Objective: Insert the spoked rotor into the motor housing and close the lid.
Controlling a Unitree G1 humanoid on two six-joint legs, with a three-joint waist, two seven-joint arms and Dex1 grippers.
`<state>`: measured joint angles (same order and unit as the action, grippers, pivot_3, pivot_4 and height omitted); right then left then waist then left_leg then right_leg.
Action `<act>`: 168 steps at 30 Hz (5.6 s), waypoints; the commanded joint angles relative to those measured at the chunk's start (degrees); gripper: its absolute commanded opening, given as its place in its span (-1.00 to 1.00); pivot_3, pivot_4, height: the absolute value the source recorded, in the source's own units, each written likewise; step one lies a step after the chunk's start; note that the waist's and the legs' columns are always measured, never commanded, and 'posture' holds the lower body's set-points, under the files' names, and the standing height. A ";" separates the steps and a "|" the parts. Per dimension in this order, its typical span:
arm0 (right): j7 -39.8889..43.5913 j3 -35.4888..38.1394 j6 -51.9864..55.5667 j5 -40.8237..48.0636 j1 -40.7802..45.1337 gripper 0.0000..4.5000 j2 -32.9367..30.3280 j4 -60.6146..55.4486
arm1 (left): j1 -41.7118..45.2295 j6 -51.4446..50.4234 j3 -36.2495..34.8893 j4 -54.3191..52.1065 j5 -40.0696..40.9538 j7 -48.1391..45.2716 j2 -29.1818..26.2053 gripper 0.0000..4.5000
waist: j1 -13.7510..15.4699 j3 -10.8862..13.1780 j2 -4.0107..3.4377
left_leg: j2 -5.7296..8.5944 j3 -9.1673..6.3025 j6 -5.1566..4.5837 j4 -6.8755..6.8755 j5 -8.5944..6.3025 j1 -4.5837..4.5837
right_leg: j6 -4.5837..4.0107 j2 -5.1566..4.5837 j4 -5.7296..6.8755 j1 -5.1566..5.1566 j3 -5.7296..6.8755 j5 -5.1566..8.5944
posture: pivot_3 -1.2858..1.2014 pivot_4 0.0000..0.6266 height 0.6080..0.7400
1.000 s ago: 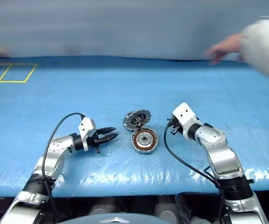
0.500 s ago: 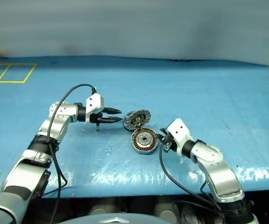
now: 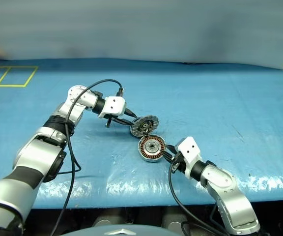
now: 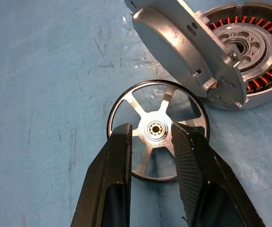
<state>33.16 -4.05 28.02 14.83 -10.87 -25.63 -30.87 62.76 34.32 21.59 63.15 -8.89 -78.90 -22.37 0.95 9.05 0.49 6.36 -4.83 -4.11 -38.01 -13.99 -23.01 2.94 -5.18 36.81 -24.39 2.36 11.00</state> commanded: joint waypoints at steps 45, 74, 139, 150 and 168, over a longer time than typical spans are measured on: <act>-5.82 0.68 -3.26 -0.10 -3.73 -0.42 1.11 -3.77 | 7.16 2.36 2.54 10.69 -13.33 9.37 5.42 0.13 | -0.09 0.01 0.02 | 0.02 0.13 -0.29 -0.29 -0.12 0.00 | 0.35 0.28 0.10 0.04 0.00 0.05 | 0.03 -0.52 1.00; -6.09 -0.11 -2.80 -0.11 -3.77 -0.42 1.21 -4.26 | 7.75 1.06 1.81 10.80 -12.70 11.46 6.32 0.13 | -0.05 0.01 0.01 | 0.03 0.26 -0.74 -1.01 -0.40 0.00 | 0.66 0.28 0.13 0.05 -0.06 -0.08 | 0.03 -0.52 1.00; -6.55 -0.64 -3.44 -1.05 -1.53 -0.42 0.92 -2.47 | 2.59 -3.66 -1.81 10.77 -12.43 12.72 5.67 -0.77 | 0.19 -0.04 -0.02 | 0.02 0.28 -0.79 -1.10 -0.43 -0.03 | 0.56 0.29 0.11 0.08 -0.08 -0.23 | 0.03 -0.52 1.00; -6.99 -0.89 -3.39 -1.35 -1.93 -0.42 1.06 -2.66 | 2.60 -5.55 -1.22 10.77 -12.84 12.89 6.49 -0.68 | 0.11 -0.04 -0.02 | 0.02 0.29 -0.79 -1.09 -0.43 -0.03 | 0.56 0.30 0.11 0.07 -0.09 -0.23 | 0.03 -0.52 1.00; -6.97 -0.81 -2.93 -1.36 -1.29 -0.42 0.99 -2.38 | 0.18 -4.32 -3.29 9.87 -10.86 14.53 2.93 -0.99 | -0.16 -0.04 -0.02 | -0.01 0.29 -0.77 -1.09 -0.43 -0.02 | 0.57 0.33 0.12 0.04 -0.11 -0.23 | 0.03 -0.52 1.00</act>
<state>26.25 -5.53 25.57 13.43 -12.63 -24.57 -32.23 62.96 29.15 19.52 74.26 -21.07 -64.13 -18.40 0.78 9.02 0.46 6.33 -4.53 -4.88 -39.10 -14.42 -23.03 3.48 -4.83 36.92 -24.36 2.24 10.76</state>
